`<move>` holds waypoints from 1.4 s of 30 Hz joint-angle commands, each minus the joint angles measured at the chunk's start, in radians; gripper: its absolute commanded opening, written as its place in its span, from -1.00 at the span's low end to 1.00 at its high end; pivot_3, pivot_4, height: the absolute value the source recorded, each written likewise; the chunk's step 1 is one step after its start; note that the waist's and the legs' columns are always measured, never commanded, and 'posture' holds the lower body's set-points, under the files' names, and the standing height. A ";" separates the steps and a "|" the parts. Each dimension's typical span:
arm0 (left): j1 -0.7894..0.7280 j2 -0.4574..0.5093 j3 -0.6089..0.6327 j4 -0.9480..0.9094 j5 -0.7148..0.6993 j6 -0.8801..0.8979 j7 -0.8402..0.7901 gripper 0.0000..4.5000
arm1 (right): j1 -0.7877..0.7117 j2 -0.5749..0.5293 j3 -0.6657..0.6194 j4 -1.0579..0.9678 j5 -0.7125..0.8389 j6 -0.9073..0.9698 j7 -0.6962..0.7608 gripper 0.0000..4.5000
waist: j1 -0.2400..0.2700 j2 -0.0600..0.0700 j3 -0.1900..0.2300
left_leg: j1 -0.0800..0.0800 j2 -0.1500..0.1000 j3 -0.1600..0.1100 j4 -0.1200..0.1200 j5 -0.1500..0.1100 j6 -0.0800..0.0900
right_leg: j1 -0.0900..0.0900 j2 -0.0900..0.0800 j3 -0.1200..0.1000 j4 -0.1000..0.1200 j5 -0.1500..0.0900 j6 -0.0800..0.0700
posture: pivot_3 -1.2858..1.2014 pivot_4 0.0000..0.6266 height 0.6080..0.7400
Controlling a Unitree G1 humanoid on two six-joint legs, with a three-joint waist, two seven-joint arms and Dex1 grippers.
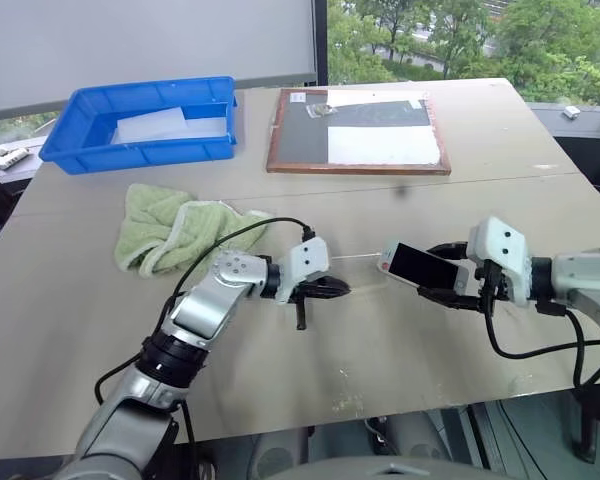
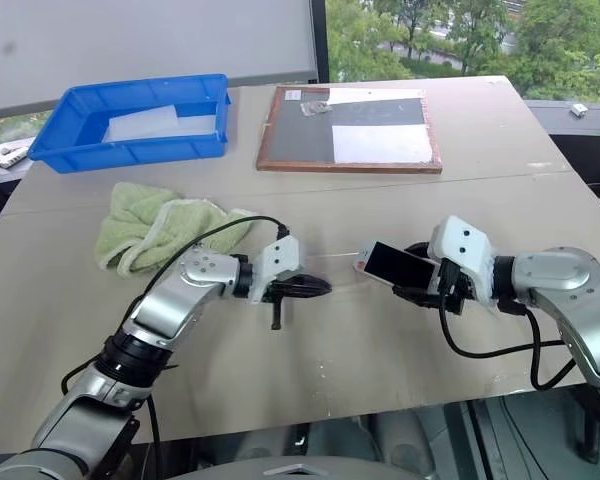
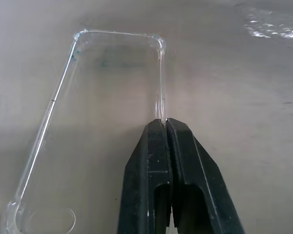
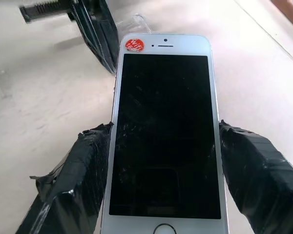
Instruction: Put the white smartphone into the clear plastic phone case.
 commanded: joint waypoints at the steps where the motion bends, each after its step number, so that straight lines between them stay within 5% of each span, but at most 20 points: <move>1: 0.003 -0.003 0.012 -0.014 0.008 0.000 0.024 -1.00 | -0.057 -0.006 0.030 0.030 -0.020 -0.052 0.036 0.33 | 0.000 0.000 0.000 | 0.000 0.000 0.000 0.000 0.000 0.000 | 0.000 0.000 0.000 0.000 0.000 0.000 | 0.03 -0.52 1.00; 4: 0.026 0.007 0.035 -0.045 -0.021 0.008 0.015 -0.65 | -0.102 -0.002 0.069 0.080 -0.044 -0.080 0.062 0.33 | 0.000 0.000 0.000 | 0.000 0.000 0.000 0.000 0.000 0.000 | 0.000 0.000 0.000 0.001 0.000 0.000 | 0.03 -0.52 1.00; 11: 0.175 0.032 0.237 -0.227 -0.165 0.045 0.068 0.83 | -0.218 0.034 0.174 0.190 -0.110 -0.143 0.120 0.33 | -0.005 0.000 0.000 | 0.000 0.001 0.001 0.000 0.000 0.000 | -0.002 0.000 0.001 0.002 0.002 -0.003 | 0.03 -0.52 1.00; 20: 0.406 0.138 0.519 -0.326 -0.368 0.111 0.056 0.87 | -0.419 0.159 0.379 0.342 -0.269 -0.214 0.179 0.33 | -0.004 0.000 0.001 | 0.001 0.001 0.001 0.000 0.000 0.000 | -0.003 0.000 0.001 0.005 0.001 -0.004 | 0.03 -0.52 1.00; 42: 0.589 0.205 0.595 -0.279 -0.376 -0.146 -0.075 0.87 | -0.601 0.328 0.512 0.690 -0.487 -0.428 0.319 0.33 | -0.004 0.001 0.001 | 0.002 0.001 0.001 0.000 0.000 -0.001 | -0.003 0.000 0.001 0.006 0.000 -0.007 | 0.03 -0.52 1.00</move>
